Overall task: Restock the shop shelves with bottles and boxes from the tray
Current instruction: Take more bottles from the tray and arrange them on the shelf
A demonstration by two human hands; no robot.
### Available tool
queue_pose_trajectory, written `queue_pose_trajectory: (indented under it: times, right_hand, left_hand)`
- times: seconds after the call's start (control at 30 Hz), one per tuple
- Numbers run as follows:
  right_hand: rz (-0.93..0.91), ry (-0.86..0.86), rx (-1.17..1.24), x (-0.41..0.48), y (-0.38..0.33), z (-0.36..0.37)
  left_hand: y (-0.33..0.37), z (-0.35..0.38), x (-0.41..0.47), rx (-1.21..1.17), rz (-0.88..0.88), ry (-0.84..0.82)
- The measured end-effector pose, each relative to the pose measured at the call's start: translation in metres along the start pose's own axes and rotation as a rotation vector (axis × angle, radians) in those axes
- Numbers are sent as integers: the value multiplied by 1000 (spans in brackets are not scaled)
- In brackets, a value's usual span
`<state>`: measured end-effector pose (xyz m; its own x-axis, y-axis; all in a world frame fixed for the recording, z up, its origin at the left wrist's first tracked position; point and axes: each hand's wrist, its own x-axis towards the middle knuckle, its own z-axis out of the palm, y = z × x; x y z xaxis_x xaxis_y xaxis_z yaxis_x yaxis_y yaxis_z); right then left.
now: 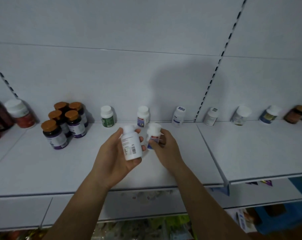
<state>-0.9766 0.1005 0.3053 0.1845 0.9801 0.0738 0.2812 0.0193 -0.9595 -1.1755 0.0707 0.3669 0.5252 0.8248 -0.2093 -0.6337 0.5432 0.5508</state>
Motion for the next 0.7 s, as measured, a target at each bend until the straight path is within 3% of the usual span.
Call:
queue_pose_trajectory:
  times: [0.13, 0.37, 0.7]
  right_hand:
    - [-106, -28, -136, 14, 2, 3]
    - [-175, -11, -129, 43, -5, 7]
    - [-108, -25, -128, 54, 2, 21]
  left_hand:
    - [-12, 1, 3, 10, 48, 71]
    - [-18, -3, 4, 13, 113, 114]
    - [-18, -1, 3, 40, 151, 88]
